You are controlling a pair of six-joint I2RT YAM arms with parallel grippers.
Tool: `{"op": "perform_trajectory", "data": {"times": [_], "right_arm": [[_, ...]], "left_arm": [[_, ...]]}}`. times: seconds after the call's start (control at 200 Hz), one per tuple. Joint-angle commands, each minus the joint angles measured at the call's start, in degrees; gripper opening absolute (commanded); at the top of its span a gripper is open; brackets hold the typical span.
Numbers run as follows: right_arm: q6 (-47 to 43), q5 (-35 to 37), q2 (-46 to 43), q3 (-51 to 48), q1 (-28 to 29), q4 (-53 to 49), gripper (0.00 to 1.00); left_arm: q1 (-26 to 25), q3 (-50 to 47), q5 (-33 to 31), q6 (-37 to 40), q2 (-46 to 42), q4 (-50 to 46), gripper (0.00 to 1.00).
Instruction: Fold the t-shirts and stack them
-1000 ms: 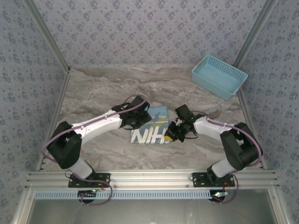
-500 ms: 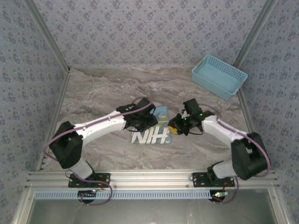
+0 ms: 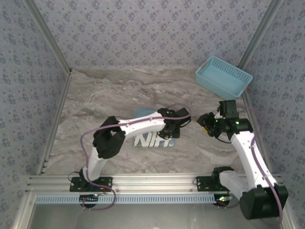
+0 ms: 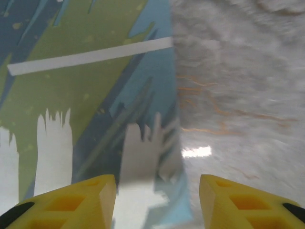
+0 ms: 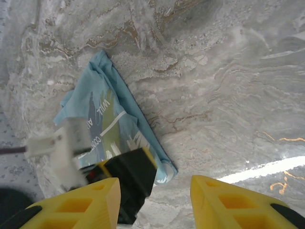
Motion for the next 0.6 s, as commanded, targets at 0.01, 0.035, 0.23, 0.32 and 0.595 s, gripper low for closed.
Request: {"op": "perform_trajectory", "data": {"times": [0.01,0.035,0.23,0.32,0.595], "right_arm": [[-0.7,-0.3,-1.0,-1.4,-0.7,-4.5,0.45],[-0.7,-0.4,-1.1,-1.5,-0.7,-4.6,0.45],[0.1,-1.3,-1.3,-2.3,-0.8,-3.8,0.45],[0.3,-1.5,-1.3,-2.8,-0.8,-3.4,0.45],[2.7,-0.8,-0.8,-3.7,-0.4,-0.6,0.45]], "left_arm": [[-0.4,2.8,-3.9,4.6,2.5,-4.5,0.48],[-0.5,2.9,-3.7,5.1,2.8,-3.9,0.47],[0.1,3.8,-5.1,7.3,6.3,-7.1,0.42],[2.8,-0.9,-4.9,7.8,5.0,-6.1,0.4],[19.2,-13.3,-7.9,20.8,-3.6,1.2,0.4]]}}
